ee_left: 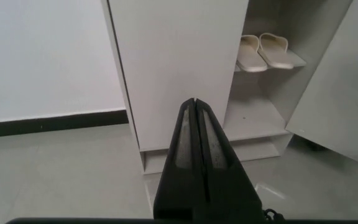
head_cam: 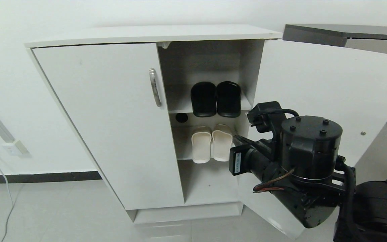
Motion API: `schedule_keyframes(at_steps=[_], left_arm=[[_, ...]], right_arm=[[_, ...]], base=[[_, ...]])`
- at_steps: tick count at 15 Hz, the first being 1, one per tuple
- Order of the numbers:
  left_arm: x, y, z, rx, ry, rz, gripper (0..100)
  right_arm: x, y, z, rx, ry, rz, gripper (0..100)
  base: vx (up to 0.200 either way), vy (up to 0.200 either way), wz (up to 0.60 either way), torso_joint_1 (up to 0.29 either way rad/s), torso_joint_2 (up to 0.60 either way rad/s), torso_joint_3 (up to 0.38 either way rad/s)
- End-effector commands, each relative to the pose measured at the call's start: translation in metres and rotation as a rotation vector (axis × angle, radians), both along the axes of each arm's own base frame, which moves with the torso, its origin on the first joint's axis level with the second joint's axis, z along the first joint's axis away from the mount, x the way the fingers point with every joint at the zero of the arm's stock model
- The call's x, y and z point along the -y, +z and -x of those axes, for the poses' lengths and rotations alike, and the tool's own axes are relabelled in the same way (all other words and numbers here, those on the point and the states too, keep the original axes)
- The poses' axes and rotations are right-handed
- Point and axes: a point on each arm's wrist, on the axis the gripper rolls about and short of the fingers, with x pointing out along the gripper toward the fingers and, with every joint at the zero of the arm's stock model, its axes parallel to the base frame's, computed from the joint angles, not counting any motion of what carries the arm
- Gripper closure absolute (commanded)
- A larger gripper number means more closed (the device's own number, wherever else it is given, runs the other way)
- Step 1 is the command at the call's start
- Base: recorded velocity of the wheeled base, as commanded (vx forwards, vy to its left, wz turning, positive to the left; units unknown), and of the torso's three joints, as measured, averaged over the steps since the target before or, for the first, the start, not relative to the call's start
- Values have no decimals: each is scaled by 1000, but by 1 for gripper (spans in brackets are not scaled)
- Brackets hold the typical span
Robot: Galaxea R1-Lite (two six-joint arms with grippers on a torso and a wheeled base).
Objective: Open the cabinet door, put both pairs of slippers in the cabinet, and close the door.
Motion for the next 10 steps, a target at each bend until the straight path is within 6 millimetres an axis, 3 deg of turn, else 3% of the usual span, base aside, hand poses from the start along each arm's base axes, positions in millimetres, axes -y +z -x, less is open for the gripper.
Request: schedule_keyframes(at_steps=[1,5,10], left_arm=[[0,0,0,0,0,0,100],[0,0,0,0,0,0,100],[0,0,0,0,0,0,100]], right_arm=[[-1,-4,-1,-8,0,10,100],[-2,-9,-1,-18,2,23,100],[-3,-18,-4,-36,2,45,100]], base=[[-200,0,0,2,2,2],[-200,0,0,2,2,1],[0,0,0,0,0,0]])
